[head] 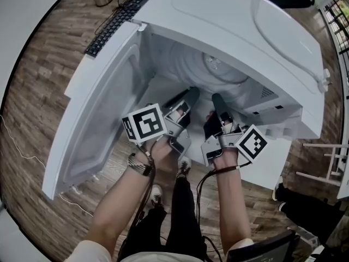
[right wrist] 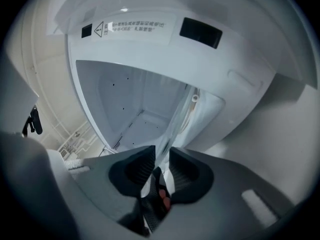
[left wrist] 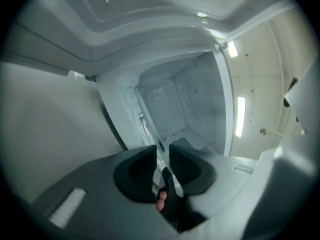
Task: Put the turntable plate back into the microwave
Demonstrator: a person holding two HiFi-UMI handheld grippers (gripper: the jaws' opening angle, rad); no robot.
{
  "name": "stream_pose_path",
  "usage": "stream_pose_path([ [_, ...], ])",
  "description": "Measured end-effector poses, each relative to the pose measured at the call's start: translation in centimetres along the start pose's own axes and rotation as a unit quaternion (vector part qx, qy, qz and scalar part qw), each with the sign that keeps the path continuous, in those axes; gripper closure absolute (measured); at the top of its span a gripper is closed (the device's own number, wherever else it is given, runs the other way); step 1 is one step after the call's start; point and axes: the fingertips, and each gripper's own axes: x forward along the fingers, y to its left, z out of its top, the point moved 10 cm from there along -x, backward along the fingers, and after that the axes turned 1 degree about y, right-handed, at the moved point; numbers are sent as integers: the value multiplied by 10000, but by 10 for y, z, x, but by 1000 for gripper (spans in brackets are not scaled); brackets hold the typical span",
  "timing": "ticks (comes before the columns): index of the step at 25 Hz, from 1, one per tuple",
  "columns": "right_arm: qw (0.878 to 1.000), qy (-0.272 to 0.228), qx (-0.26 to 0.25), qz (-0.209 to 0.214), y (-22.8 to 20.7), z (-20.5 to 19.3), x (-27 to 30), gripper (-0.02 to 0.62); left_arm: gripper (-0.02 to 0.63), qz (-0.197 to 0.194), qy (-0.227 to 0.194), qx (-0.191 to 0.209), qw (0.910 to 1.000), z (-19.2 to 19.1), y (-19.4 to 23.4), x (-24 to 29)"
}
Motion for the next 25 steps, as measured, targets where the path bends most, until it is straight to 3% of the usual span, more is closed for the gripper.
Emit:
stream_pose_path([
  [14, 9999, -65, -34, 98, 2, 5, 10, 503, 503, 58, 244, 608, 9978, 19, -3, 12],
  [25, 9998, -46, -215, 37, 11, 10, 22, 499, 500, 96, 134, 599, 9981, 33, -6, 17],
])
